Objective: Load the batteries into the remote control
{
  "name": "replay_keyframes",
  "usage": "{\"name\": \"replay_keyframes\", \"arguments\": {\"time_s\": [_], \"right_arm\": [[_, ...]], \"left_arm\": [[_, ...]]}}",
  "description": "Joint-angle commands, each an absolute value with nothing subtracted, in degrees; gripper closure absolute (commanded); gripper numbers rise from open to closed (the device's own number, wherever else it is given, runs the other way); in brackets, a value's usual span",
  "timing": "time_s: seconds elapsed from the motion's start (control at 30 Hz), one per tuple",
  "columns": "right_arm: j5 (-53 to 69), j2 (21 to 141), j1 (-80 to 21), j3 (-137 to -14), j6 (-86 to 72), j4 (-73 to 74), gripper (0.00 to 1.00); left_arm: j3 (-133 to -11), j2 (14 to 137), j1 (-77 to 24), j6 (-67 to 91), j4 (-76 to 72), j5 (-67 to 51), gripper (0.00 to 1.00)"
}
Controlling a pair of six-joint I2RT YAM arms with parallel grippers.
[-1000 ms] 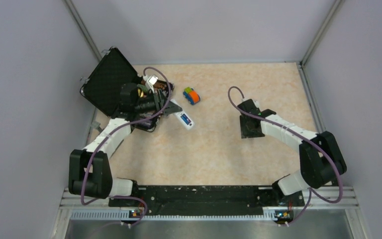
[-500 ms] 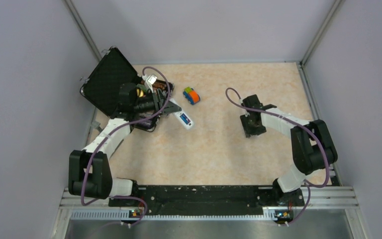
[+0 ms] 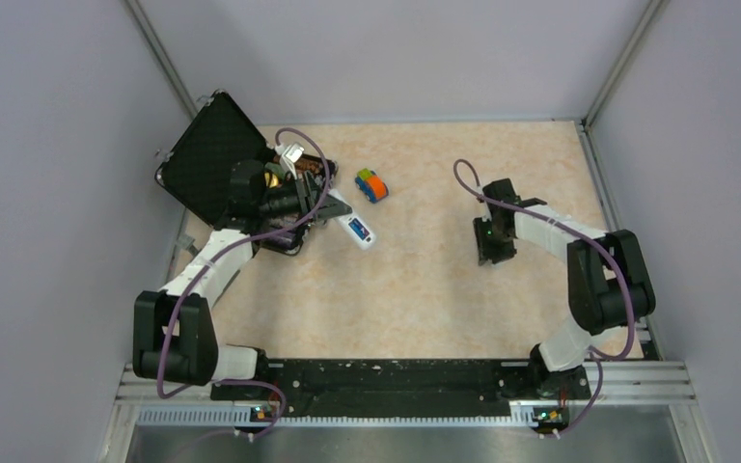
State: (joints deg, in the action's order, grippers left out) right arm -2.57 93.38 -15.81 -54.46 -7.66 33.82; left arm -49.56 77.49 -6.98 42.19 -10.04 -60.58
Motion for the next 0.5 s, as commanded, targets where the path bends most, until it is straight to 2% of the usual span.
{"name": "replay_keyframes", "arguments": {"time_s": [0.0,0.17,0.47], "right_arm": [[5.4,93.6,-13.8,-56.6,-14.5,32.8,0.64],[1.7,93.4,-13.7,-57.0,-13.0,34.0,0.59],[0.2,92.1,-13.5,-57.0,-5.4,37.2,0.59]], "left_arm": [[-50.1,76.5,-6.7,43.0,-14.1,-61.5,1.00],[-50.0,76.5,-6.7,43.1,-14.2,-61.4,1.00],[-50.4,77.3,-6.7,43.2,-14.4,-61.4,1.00]]}}
